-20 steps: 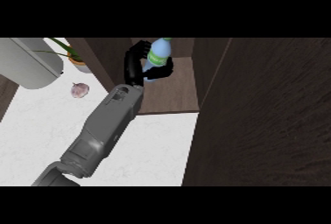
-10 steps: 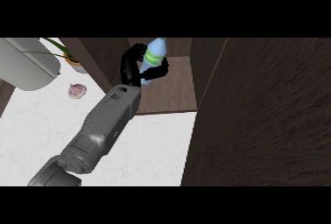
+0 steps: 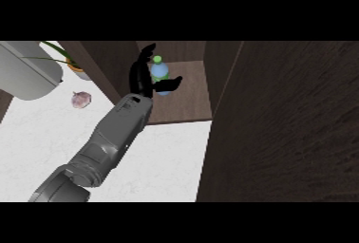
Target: Pick up the bottled water, place it into the cabinet and close the cabinet
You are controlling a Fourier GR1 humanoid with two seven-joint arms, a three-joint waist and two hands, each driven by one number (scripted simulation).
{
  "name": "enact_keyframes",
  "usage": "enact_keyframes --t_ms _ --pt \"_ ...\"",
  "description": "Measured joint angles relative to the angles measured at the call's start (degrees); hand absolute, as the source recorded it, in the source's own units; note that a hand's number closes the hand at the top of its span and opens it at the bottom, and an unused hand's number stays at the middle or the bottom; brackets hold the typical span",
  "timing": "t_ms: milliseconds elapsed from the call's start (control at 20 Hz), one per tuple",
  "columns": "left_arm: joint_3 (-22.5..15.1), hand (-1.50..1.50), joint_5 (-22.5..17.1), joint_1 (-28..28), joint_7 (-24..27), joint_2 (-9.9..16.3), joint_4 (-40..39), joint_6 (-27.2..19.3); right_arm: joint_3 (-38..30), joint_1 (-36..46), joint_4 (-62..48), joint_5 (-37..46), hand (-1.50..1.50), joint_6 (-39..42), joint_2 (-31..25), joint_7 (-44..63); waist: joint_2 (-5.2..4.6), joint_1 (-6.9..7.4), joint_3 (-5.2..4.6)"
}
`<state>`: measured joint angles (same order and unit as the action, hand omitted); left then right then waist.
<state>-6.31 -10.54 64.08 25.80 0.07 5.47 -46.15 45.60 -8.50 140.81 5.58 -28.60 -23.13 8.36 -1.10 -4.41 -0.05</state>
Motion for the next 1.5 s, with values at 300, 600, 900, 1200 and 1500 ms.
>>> enact_keyframes --t_ms 300,600,900,1200,1500 --pt "0.1 -1.50 0.7 0.0 1.0 -0.1 -0.6 -1.3 0.1 0.3 0.1 -0.2 -1.50 -0.2 -0.3 0.1 -0.06 -0.15 -0.03" --pt "1.2 -1.50 0.2 -0.9 3.0 0.0 0.5 0.3 0.2 -0.2 0.3 -0.5 -1.50 -0.2 -1.1 -0.4 0.01 -0.10 -0.05" --pt "3.7 1.50 -2.5 -3.3 10.0 0.0 5.5 8.1 0.2 0.2 0.3 -0.8 -1.50 -0.5 -1.1 -0.3 0.11 0.40 -0.10" --pt "5.0 1.50 -6.1 -4.6 15.5 -0.2 9.6 18.6 -0.1 1.0 0.3 -0.8 -1.50 -0.7 -1.3 1.2 0.40 1.15 -0.10" --pt "1.5 1.50 -10.3 -6.4 15.9 -0.2 13.4 27.6 -0.7 1.5 0.8 -0.8 -1.50 -1.0 -1.6 2.5 0.60 1.69 -0.12"
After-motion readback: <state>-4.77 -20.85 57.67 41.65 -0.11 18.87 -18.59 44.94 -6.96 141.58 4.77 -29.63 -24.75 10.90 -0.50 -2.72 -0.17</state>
